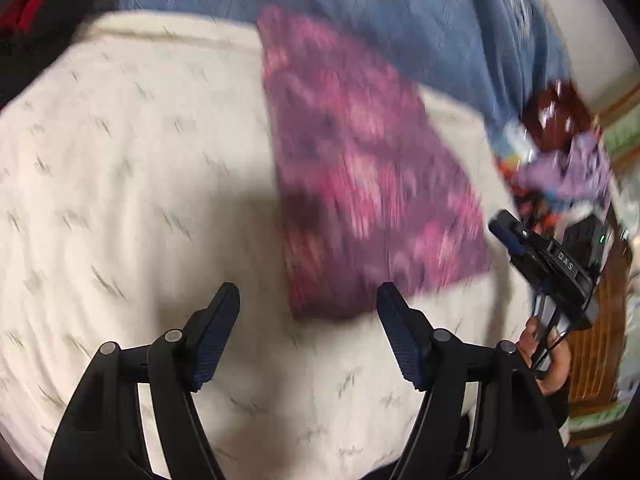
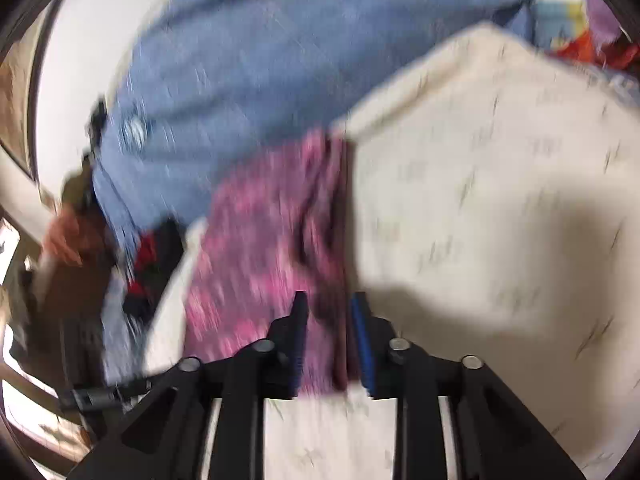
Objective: Fold small clothes
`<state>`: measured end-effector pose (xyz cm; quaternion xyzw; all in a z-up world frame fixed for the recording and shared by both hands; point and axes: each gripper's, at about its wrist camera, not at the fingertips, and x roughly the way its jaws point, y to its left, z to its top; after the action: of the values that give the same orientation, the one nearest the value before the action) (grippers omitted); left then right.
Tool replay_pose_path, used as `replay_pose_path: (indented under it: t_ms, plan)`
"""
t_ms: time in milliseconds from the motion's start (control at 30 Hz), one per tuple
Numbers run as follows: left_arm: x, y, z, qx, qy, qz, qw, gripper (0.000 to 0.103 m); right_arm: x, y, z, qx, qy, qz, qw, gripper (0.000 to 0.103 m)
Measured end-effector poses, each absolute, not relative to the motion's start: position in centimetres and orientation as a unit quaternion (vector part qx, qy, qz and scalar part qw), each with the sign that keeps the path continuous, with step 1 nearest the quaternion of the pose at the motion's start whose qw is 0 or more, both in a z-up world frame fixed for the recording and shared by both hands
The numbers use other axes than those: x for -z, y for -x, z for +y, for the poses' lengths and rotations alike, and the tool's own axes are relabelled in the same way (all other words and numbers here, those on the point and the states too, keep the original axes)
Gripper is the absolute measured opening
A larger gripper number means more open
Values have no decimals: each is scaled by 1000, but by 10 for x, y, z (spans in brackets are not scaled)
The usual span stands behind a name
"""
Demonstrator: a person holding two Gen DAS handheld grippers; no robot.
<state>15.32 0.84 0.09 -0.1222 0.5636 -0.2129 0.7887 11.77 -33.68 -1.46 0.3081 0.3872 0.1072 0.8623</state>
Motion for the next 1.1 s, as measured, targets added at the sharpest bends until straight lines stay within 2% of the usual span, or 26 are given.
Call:
replay_pose_path:
  t_ms: [67,100,400,433,467,500,567,633,700,800,933,1033,1100]
  plan:
    - [-11,-185,17,201,131,551,799,71,4,-140,-350,-105,-339,366,860,50]
    - [-12,-197,19,193,134,551,801,71,1,-154,-351,-108,-348,365,857,51]
    - [17,-326,-20,175,184,597,761,71,43,-294,-327,-89,-376,428,817,51]
    - [18,-332,-23,173,184,596,762,71,47,-307,-318,-100,-365,456,805,45]
    - [14,-333,-23,172,182,589,768,70,46,-317,-310,-105,-344,475,803,18]
    - [11,-334,-21,168,181,577,779,68,31,-321,-299,-115,-299,464,826,11]
    - [10,-337,-19,141,167,553,804,68,5,-313,-297,-142,-270,400,864,10]
    - [28,-347,-26,134,157,575,792,68,13,-320,-303,-115,-259,409,867,10]
    - [34,-349,-28,128,162,585,785,67,51,-335,-305,-73,-245,489,834,12]
    - [9,-335,-22,135,139,554,810,66,34,-317,-313,-75,-260,446,853,20]
    - [-14,-296,-6,169,171,525,817,65,-2,-273,-315,-159,-280,382,866,20]
    - [-6,-261,-7,185,152,526,816,65,-3,-248,-303,-222,-271,381,856,23]
    - [16,-249,-21,172,107,548,812,67,13,-240,-289,-226,-228,414,852,29]
